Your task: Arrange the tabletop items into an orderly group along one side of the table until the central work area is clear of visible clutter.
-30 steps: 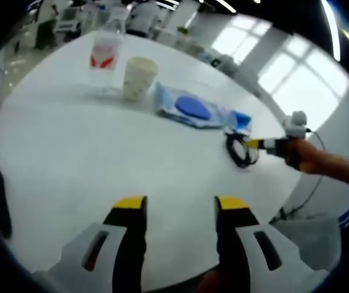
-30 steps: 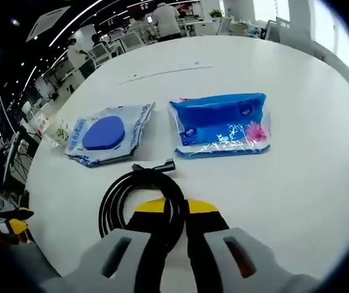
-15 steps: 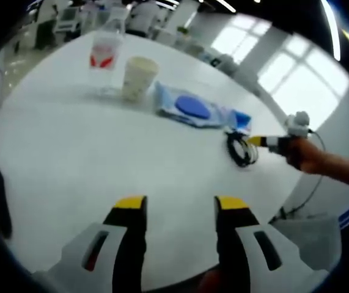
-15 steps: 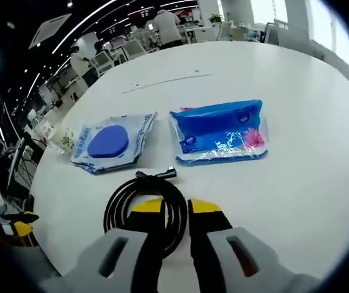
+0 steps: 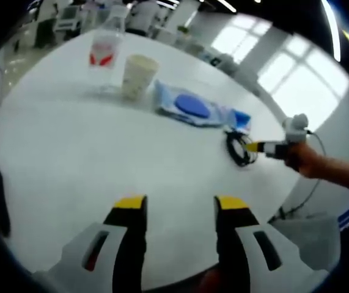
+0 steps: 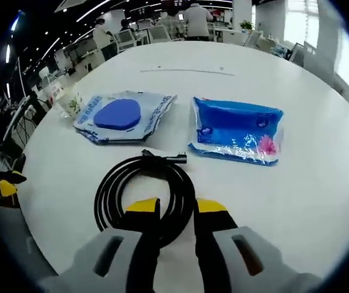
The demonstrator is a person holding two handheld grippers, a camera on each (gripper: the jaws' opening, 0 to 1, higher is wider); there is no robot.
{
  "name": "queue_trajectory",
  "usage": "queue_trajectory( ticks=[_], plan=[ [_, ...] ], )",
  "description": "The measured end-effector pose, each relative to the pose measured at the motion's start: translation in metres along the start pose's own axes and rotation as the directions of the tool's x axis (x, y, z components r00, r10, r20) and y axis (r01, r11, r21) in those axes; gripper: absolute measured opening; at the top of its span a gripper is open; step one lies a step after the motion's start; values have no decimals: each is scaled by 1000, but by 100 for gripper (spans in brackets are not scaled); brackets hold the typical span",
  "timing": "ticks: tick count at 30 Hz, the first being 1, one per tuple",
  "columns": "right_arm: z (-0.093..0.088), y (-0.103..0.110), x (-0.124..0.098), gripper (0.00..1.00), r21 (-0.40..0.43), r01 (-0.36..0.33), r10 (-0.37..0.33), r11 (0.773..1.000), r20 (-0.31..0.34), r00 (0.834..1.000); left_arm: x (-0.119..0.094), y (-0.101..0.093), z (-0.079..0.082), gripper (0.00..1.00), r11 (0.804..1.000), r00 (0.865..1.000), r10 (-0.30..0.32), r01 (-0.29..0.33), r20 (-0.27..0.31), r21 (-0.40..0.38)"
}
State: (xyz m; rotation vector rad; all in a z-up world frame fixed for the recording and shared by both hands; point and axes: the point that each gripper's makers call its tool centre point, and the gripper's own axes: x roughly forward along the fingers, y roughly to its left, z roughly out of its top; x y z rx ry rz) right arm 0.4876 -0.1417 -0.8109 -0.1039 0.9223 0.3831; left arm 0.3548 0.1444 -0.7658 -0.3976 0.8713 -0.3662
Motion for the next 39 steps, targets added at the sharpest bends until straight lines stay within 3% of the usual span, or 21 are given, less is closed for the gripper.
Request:
queue_trajectory(
  ticks=[7, 13, 15, 18, 39],
  plan=[
    [-1, -4, 8, 16, -53, 24, -26, 998, -48, 999, 0, 1, -1, 41, 1000, 1000, 3, -3, 0, -8],
    [5, -10, 12, 11, 2, 33, -33, 999, -45, 998, 0, 2, -1, 41, 1000, 1000, 7, -7, -1, -14],
    [3, -11, 13, 10, 79, 47, -43, 996, -45, 998, 0, 3, -1, 41, 1000, 1000, 8, -8, -1, -15],
    [3, -15, 12, 9, 118, 77, -72, 990, -42, 996, 1, 4, -2, 41, 1000, 1000, 10, -10, -3, -13],
    [0, -14, 10, 10, 114, 88, -84, 990, -40, 996, 0, 3, -3, 41, 1000, 1000, 10, -10, -3, -8]
  ],
)
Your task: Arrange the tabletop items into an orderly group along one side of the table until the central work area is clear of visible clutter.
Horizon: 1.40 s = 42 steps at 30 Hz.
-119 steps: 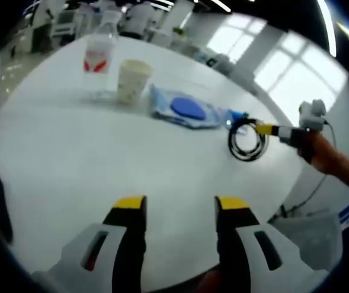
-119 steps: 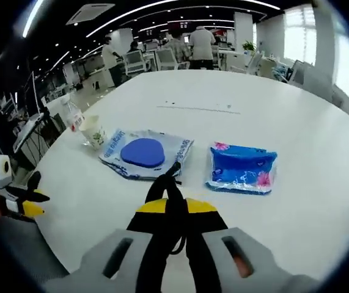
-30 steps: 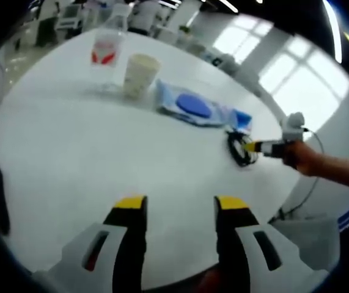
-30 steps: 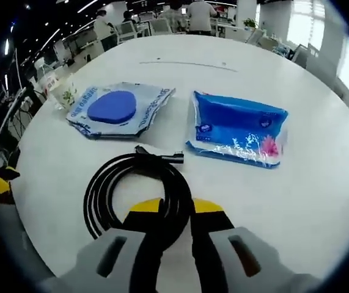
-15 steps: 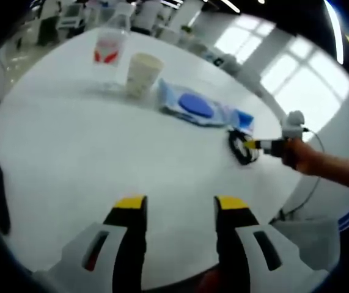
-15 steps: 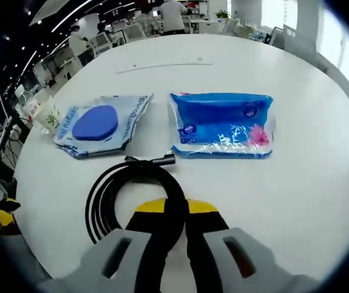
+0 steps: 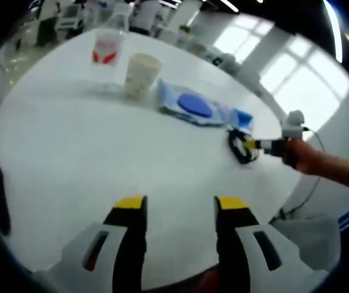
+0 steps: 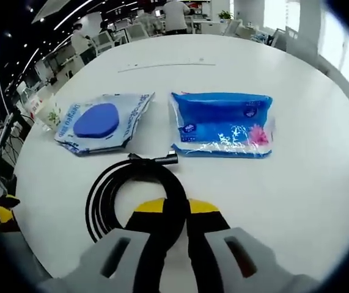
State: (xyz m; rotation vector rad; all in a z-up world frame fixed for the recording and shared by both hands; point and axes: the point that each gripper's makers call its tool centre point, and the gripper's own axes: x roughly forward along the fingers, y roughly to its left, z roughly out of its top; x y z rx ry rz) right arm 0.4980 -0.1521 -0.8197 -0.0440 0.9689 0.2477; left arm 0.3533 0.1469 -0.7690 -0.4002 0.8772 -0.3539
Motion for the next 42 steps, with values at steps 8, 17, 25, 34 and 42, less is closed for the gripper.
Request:
queue_trajectory(
  ticks=[8, 17, 25, 34, 42],
  plan=[
    [4, -1, -3, 12, -8, 2, -2, 1000, 5, 1000, 0, 0, 1, 41, 1000, 1000, 3, -3, 2, 2],
    [4, -3, -10, 15, -7, -16, 16, 1000, 20, 1000, 0, -1, 2, 41, 1000, 1000, 1, -1, 4, 5],
    [6, -4, -14, 18, -15, -31, 31, 999, 37, 999, 1, -3, 1, 41, 1000, 1000, -3, 3, -2, 14],
    [3, -8, -23, 22, -7, -40, 40, 999, 49, 998, 2, -5, 1, 41, 1000, 1000, -7, 8, -4, 28],
    [3, -7, -29, 24, 2, -48, 48, 999, 68, 997, 2, -6, 1, 41, 999, 1000, -12, 12, -4, 34]
  ],
)
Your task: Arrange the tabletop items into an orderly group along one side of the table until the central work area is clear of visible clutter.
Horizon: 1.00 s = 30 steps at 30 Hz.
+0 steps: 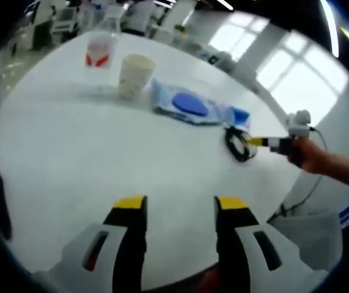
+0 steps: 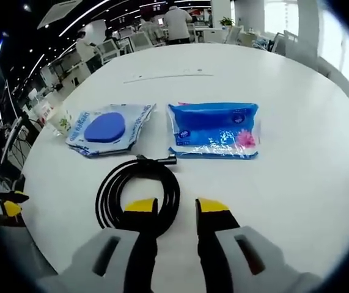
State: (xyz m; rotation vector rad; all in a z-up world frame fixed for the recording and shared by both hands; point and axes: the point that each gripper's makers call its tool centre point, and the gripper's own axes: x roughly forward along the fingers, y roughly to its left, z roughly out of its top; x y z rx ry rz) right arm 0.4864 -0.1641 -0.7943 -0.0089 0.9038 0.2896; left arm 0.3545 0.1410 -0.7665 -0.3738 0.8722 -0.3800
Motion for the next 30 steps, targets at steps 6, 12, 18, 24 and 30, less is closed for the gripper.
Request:
queue_trajectory(
  ticks=[6, 12, 18, 24, 30],
  plan=[
    [9, 7, -4, 27, 5, -32, 32, 999, 11, 999, 0, -1, 0, 41, 1000, 1000, -5, 5, 0, 2],
    [27, 11, -12, 31, -29, -50, 51, 998, 43, 998, 1, -3, 0, 41, 1000, 1000, -12, 12, -4, 13],
    [49, 10, -25, 40, -38, -72, 76, 997, 107, 991, 2, -4, 1, 41, 1000, 1000, -14, 14, -4, 20],
    [57, 9, -36, 49, -50, -92, 98, 994, 137, 986, 3, -6, 0, 41, 999, 1000, -15, 15, -11, 37],
    [56, 10, -46, 58, -80, -110, 121, 991, 154, 981, 4, -6, -3, 41, 998, 1000, -9, 10, -24, 59]
  ],
)
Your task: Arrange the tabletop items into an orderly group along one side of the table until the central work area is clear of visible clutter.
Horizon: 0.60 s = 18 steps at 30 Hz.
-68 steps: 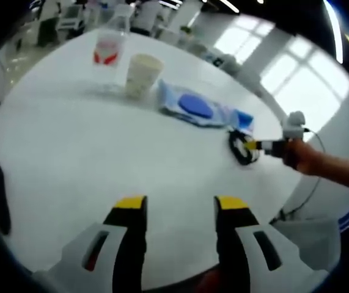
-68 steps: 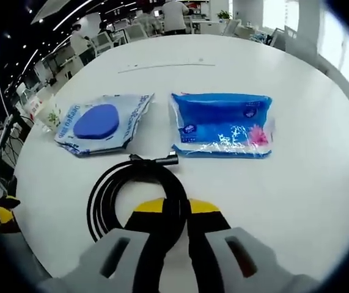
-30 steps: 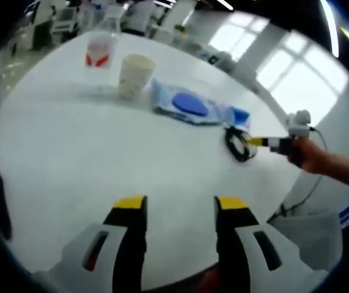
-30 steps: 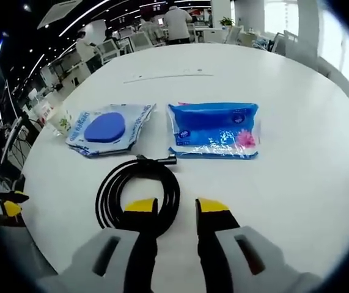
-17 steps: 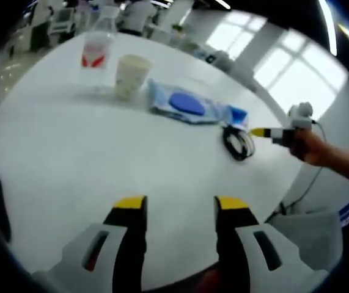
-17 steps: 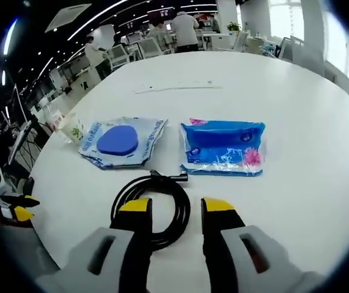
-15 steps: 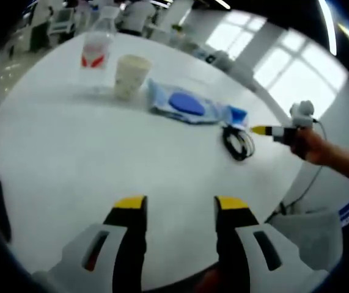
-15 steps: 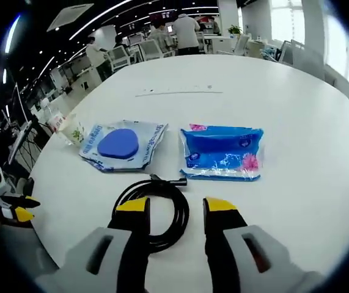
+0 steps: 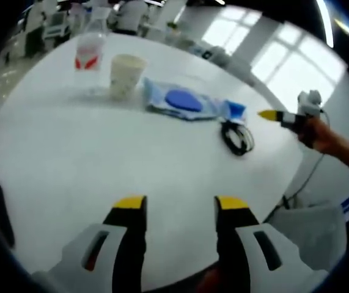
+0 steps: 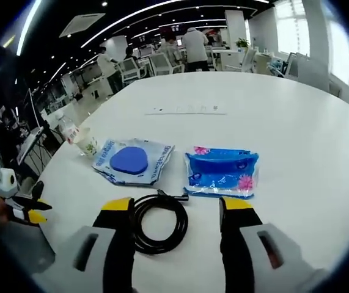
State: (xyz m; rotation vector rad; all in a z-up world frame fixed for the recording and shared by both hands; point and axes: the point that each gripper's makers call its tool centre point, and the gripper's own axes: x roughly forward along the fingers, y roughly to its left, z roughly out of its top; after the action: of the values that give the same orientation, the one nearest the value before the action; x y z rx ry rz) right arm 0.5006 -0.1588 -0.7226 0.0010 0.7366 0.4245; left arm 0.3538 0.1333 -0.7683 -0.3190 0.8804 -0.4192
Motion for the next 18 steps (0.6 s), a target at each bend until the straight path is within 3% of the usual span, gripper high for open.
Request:
queue_trajectory(
  ticks=[11, 18],
  plan=[
    [1, 4, -21, 69, -17, -26, 27, 1000, 41, 999, -1, 0, 1, 42, 1000, 1000, 8, -8, 3, 10],
    [-7, 11, -37, 73, -32, -42, 44, 999, 64, 997, -2, 0, 4, 43, 1000, 1000, 9, -10, 7, 21]
  ],
)
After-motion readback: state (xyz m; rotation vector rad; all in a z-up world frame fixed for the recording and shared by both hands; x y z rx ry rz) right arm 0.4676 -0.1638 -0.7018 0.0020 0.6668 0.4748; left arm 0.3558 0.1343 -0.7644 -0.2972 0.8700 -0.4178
